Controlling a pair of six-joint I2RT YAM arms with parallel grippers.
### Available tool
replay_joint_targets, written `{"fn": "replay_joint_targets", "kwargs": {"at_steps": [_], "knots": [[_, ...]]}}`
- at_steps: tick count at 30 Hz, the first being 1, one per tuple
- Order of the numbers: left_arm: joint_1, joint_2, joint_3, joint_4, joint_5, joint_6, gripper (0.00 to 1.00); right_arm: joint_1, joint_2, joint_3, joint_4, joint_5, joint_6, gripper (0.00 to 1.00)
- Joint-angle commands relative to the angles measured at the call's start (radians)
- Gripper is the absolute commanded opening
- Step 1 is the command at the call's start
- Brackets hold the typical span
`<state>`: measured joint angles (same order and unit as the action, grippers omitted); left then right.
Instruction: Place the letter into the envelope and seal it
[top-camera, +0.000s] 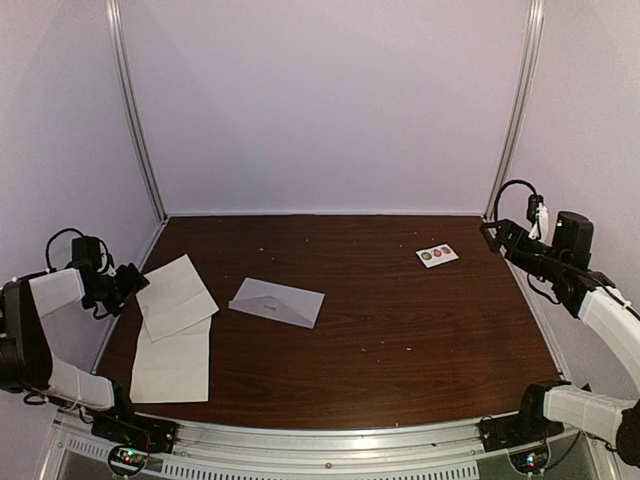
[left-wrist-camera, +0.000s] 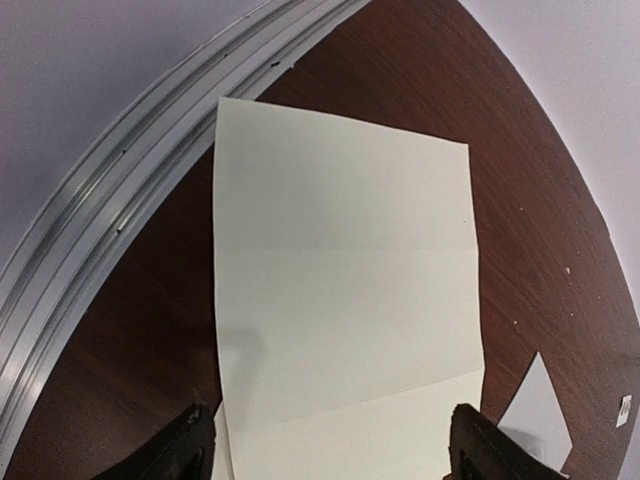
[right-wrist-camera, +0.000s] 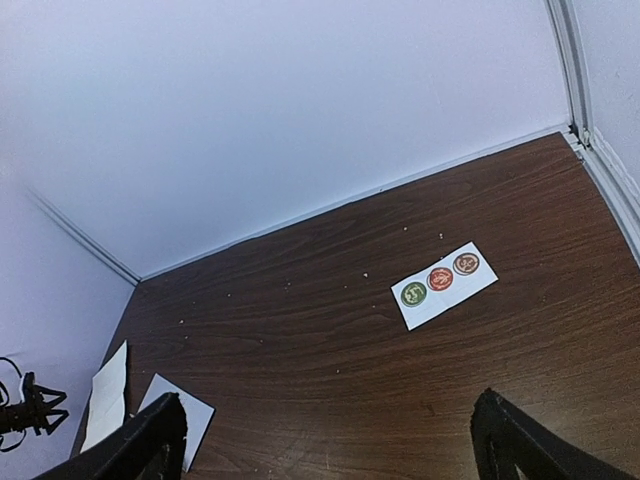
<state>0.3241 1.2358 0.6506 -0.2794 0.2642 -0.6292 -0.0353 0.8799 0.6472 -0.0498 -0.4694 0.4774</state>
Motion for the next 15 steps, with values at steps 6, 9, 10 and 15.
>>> {"fn": "replay_joint_targets", "kwargs": {"at_steps": [6, 9, 10, 15], "knots": [[0.044, 0.2, 0.03, 0.142, 0.024, 0.014, 0.66, -0.003, 0.02, 0.02, 0.024, -0.077, 0.003, 1.0], [0.055, 0.247, 0.035, 0.162, -0.003, 0.013, 0.64, -0.003, 0.014, 0.031, 0.007, -0.086, 0.0, 1.0], [0.055, 0.259, 0.038, 0.167, -0.021, 0.015, 0.63, -0.003, 0.009, 0.034, 0.0, -0.085, -0.005, 1.0], [0.058, 0.309, 0.065, 0.18, -0.109, 0.037, 0.61, -0.003, 0.004, 0.063, -0.038, -0.077, -0.026, 1.0]]}}
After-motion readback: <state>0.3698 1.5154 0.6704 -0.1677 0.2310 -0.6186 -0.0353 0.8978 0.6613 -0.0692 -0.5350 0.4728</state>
